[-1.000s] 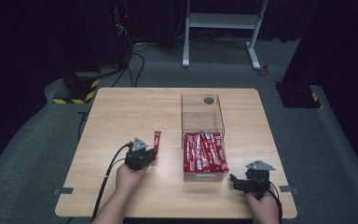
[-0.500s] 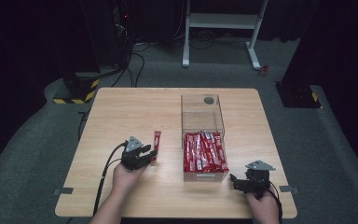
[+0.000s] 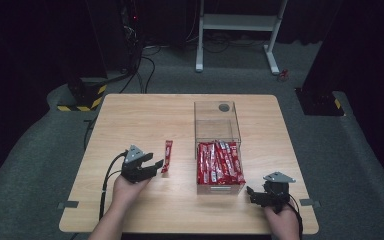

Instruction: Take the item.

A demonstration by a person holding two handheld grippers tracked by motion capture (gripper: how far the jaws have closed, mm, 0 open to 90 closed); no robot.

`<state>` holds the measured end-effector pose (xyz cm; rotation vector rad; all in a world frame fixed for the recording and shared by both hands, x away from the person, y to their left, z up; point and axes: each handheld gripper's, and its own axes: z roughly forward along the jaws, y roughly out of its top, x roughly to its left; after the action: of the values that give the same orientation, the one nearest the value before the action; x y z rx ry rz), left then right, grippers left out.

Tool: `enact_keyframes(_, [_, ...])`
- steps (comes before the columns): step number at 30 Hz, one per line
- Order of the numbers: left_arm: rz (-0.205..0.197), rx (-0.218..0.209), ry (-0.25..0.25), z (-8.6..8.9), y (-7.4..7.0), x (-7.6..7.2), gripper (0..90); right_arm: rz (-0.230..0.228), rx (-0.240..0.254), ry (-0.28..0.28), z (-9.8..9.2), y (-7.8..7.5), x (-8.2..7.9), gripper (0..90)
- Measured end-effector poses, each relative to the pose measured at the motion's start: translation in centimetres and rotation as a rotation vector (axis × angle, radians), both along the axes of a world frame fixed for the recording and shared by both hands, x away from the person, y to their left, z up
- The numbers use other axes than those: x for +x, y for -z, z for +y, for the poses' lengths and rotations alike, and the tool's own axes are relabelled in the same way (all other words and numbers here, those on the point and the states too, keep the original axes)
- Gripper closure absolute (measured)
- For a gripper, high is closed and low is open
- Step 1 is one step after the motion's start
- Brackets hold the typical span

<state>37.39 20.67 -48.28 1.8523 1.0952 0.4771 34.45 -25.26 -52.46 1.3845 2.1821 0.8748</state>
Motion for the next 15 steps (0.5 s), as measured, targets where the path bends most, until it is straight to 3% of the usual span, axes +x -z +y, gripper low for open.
enact_keyframes(7, [-0.022, 0.040, 0.001, 1.0, -0.1, -0.6, 42.0, -0.001, 0.001, -0.008, 0.0, 0.0, 0.0, 7.9])
enact_keyframes(10, [-0.018, 0.024, -0.007, 1.8, 0.0, -1.0, 40.2, 0.000, 0.002, -0.009, 0.0, 0.0, 0.0, 7.9])
enact_keyframes(15, [0.001, 0.035, -0.032, 3.3, 0.4, -1.6, 36.6, 0.000, 0.002, -0.011, 0.0, 0.0, 0.0, 7.9])
